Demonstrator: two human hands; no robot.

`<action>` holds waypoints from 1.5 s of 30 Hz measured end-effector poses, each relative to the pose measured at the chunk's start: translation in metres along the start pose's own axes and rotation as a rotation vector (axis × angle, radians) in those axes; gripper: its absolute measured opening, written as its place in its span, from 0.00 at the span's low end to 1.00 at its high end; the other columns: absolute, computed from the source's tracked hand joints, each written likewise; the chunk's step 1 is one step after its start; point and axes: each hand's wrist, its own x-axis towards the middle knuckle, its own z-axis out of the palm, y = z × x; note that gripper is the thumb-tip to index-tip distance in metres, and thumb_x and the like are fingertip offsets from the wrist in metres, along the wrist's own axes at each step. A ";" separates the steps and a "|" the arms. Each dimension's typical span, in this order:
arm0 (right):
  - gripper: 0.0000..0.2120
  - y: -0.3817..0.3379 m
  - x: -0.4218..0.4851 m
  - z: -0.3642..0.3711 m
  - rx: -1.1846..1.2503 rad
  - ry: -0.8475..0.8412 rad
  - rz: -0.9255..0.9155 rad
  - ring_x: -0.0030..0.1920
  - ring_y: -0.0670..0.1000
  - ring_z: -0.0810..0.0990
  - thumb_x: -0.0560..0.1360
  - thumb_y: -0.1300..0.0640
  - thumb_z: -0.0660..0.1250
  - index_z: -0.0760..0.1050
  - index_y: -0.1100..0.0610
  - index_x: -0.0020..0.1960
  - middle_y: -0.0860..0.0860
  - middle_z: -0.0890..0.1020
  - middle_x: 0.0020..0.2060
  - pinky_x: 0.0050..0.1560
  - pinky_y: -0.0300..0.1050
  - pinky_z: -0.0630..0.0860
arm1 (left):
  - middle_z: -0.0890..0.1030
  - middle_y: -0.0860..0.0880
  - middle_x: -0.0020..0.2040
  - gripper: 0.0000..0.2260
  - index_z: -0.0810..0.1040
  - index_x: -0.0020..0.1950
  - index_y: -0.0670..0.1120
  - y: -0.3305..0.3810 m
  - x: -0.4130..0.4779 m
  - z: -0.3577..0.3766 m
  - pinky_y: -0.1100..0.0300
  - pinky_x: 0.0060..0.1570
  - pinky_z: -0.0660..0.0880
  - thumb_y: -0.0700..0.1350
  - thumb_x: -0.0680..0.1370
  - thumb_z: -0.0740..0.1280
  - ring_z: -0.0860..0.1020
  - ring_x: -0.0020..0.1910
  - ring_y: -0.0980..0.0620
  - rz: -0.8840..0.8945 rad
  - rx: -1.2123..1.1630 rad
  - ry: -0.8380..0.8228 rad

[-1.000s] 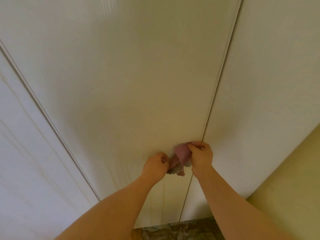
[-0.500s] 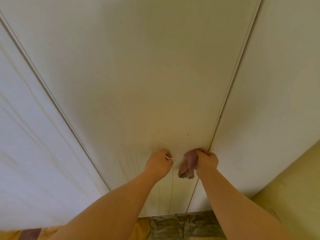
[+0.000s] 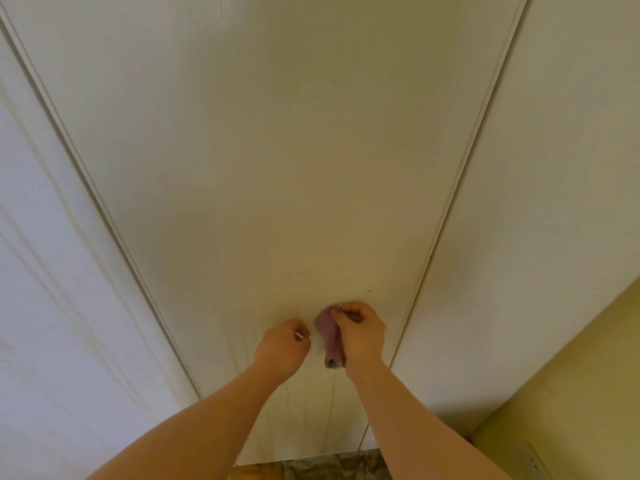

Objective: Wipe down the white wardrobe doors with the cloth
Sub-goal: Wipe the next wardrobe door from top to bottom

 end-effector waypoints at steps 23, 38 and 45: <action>0.10 0.013 -0.030 0.066 -0.030 -0.022 0.109 0.38 0.55 0.78 0.69 0.66 0.72 0.72 0.56 0.37 0.53 0.78 0.35 0.43 0.50 0.78 | 0.79 0.47 0.49 0.07 0.76 0.50 0.49 -0.059 -0.003 -0.055 0.59 0.48 0.74 0.39 0.77 0.60 0.78 0.49 0.48 -0.117 -0.071 0.061; 0.08 0.008 -0.070 0.141 0.050 0.012 0.127 0.46 0.57 0.79 0.68 0.69 0.69 0.73 0.57 0.40 0.56 0.80 0.40 0.54 0.52 0.76 | 0.77 0.50 0.43 0.07 0.76 0.51 0.48 -0.083 0.000 -0.083 0.63 0.36 0.70 0.41 0.78 0.59 0.75 0.38 0.53 -0.061 -0.027 0.058; 0.13 0.004 -0.073 0.135 0.097 0.053 0.105 0.37 0.54 0.75 0.67 0.71 0.70 0.71 0.57 0.33 0.52 0.76 0.31 0.44 0.51 0.77 | 0.77 0.49 0.50 0.10 0.76 0.56 0.46 -0.111 -0.008 -0.113 0.65 0.39 0.69 0.41 0.79 0.58 0.74 0.43 0.52 -0.055 0.048 0.122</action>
